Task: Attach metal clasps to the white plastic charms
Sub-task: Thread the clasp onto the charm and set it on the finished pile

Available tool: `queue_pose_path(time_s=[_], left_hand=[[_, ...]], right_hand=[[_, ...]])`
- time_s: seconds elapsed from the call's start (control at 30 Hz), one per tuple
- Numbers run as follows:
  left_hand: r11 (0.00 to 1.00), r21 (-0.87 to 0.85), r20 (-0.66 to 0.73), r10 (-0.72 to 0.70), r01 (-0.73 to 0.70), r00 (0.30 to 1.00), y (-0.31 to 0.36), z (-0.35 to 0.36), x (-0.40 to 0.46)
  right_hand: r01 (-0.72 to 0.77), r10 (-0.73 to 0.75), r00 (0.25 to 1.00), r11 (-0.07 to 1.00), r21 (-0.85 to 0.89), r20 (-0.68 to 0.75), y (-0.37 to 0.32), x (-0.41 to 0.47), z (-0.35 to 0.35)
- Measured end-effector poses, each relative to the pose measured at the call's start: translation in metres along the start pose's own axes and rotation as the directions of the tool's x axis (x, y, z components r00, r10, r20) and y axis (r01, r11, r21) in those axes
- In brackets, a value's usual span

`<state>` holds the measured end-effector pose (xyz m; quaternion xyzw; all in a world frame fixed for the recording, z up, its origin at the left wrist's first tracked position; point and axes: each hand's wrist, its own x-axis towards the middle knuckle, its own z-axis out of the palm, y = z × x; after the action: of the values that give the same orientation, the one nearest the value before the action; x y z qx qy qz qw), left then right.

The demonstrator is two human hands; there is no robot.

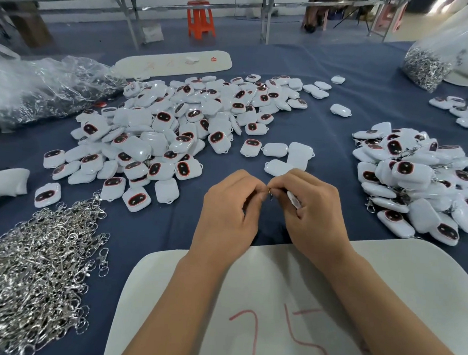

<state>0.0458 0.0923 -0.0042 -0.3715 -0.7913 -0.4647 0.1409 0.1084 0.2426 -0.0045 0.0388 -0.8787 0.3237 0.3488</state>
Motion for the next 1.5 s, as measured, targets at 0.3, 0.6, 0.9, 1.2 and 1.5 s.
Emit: queue_pose_path(time_s=[0.3,0.6,0.9,1.2,1.5], left_hand=[[0.993,-0.063,-0.095,-0.110,0.104,0.989,0.004,0.006,-0.003],[0.996,-0.091,-0.125,-0.026,0.015,0.992,0.004,0.002,0.002],[0.994,-0.107,-0.135,0.013,-0.028,0.991,0.003,0.001,0.004],[0.992,-0.113,-0.092,0.053,-0.064,0.994,0.002,0.002,0.005],[1.000,-0.024,-0.009,-0.008,0.008,1.000,-0.007,0.004,0.003]], right_hand=[[0.097,-0.097,0.995,0.982,-0.161,0.007,0.000,0.001,0.004],[-0.257,0.256,0.966,0.947,0.191,0.032,-0.001,-0.002,0.003],[-0.330,0.320,0.943,0.853,0.404,0.096,0.000,0.001,-0.002],[-0.322,0.321,0.943,0.805,0.498,0.090,-0.001,0.001,-0.005],[-0.206,0.210,0.978,0.961,0.185,-0.002,0.000,-0.001,0.002]])
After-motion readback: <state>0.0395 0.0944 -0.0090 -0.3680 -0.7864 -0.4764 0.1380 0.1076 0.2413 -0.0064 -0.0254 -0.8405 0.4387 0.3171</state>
